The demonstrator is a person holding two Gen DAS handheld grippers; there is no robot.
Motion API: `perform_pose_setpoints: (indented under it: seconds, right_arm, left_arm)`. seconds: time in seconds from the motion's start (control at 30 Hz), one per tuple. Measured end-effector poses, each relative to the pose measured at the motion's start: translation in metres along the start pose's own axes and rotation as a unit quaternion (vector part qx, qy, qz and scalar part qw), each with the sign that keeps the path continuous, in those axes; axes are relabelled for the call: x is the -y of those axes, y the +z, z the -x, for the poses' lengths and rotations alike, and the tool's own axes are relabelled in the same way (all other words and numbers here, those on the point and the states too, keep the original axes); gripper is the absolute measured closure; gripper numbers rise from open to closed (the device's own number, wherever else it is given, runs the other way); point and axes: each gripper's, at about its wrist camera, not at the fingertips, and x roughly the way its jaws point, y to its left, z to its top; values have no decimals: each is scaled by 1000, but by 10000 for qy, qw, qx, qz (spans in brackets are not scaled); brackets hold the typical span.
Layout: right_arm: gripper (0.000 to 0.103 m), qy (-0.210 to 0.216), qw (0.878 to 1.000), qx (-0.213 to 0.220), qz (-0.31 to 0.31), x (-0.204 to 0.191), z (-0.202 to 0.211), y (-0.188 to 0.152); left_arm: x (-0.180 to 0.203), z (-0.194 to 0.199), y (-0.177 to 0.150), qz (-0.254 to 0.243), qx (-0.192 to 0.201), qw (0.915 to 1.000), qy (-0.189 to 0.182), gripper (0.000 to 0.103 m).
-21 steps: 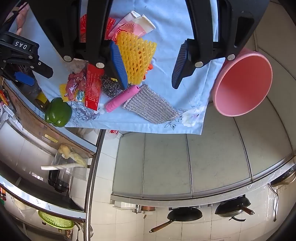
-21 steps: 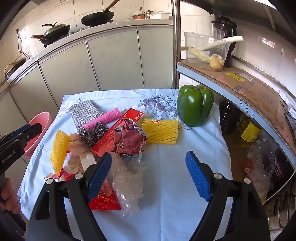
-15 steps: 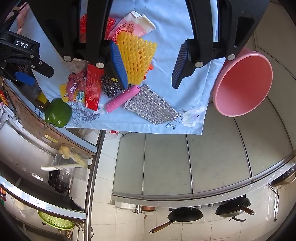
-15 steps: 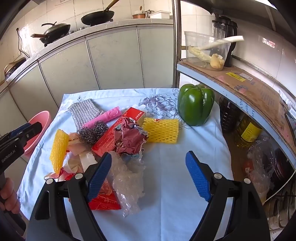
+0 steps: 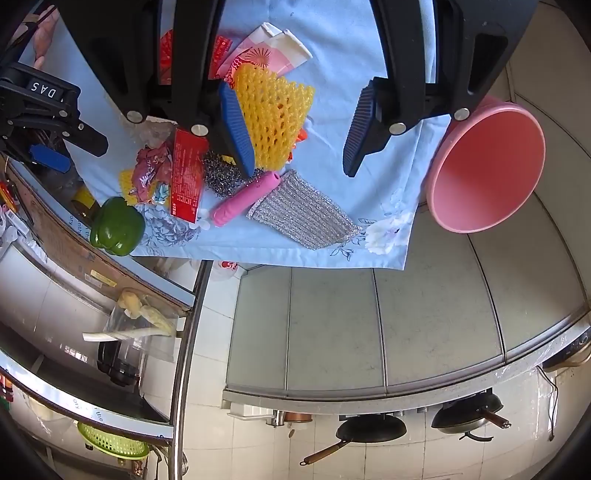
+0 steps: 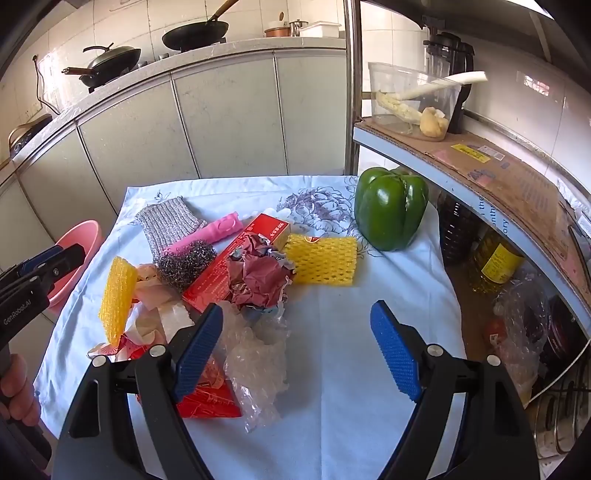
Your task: Collect trash
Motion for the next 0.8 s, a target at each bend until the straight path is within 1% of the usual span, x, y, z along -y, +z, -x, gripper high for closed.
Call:
perform_pose_setpoints:
  seconds: [0.8]
  right_arm:
    - [20, 4, 10000, 26, 3, 2, 1, 1]
  left_arm:
    - [-2, -1, 1, 4, -24, 10000, 4, 54]
